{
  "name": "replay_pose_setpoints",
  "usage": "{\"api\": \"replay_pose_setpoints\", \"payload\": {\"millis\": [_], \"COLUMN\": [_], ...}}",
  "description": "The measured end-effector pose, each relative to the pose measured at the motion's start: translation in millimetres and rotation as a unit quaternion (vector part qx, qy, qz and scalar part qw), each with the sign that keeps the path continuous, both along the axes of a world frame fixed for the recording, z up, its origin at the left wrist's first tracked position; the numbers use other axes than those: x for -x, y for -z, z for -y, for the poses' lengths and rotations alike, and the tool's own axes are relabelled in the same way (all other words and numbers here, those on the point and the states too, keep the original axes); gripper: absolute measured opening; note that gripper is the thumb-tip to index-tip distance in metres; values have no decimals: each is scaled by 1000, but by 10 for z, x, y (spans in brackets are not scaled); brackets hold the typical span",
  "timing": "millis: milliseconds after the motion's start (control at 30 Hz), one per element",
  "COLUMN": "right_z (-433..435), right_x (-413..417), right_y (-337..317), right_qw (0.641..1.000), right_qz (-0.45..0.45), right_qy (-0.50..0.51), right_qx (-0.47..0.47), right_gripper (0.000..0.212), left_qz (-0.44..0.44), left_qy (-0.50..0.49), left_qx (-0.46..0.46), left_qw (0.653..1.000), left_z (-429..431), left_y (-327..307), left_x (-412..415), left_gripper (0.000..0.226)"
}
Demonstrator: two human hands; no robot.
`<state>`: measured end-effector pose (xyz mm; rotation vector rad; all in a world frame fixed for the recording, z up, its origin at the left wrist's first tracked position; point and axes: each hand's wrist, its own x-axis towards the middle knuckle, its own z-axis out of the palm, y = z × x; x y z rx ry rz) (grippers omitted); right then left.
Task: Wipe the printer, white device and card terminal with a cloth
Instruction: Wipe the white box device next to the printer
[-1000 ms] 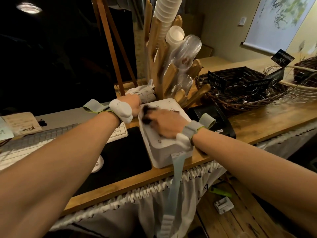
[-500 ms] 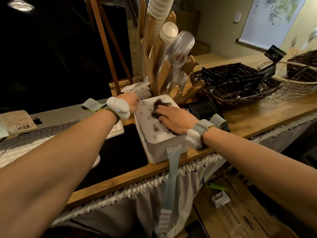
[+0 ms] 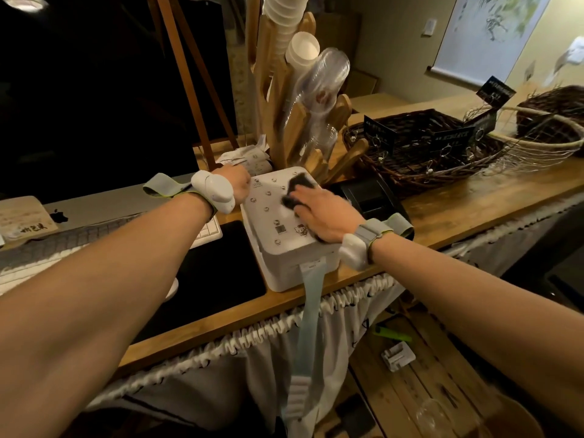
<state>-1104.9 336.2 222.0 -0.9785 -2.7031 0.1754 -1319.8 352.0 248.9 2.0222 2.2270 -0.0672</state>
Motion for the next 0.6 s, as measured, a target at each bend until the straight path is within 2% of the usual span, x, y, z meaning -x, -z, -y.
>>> {"api": "replay_pose_setpoints", "payload": {"millis": [33, 133, 167, 267, 300, 367, 400, 500, 533, 600], "right_z": [4, 253, 240, 94, 162, 433, 483, 272, 281, 477], "right_x": [6, 107, 69, -92, -60, 34, 36, -91, -91, -10], "right_y": [4, 70, 54, -14, 7, 92, 101, 65, 41, 55], "right_qw": [1000, 990, 990, 999, 999, 989, 987, 998, 998, 997], "right_qz": [-2, 36, 35, -23, -32, -2, 10, -60, -62, -35], "right_qy": [13, -135, -134, 14, -13, -142, -157, 15, 30, -65], "right_qx": [-4, 21, 7, -19, -34, -27, -22, -14, -4, -5], "right_gripper": [37, 38, 38, 38, 37, 36, 36, 35, 35, 36], "left_qz": [-1, 3, 3, -13, -15, -11, -11, -6, -3, 2], "left_qy": [0, 11, 11, -3, -6, -6, -6, -16, -18, -15], "left_qx": [-2, -13, -12, -6, -8, -5, -3, -2, -4, -6], "left_qw": [1000, 1000, 1000, 1000, 1000, 1000, 1000, 1000, 1000, 1000], "left_z": [19, 34, 35, 65, 63, 57, 59, 86, 97, 98], "left_y": [6, 8, -9, 2, 0, 11, 9, 29, 37, 47], "left_x": [11, 21, 17, -24, -27, -36, -37, -30, -28, -35], "left_gripper": [32, 31, 30, 28, 27, 27, 27, 26, 26, 26]}}
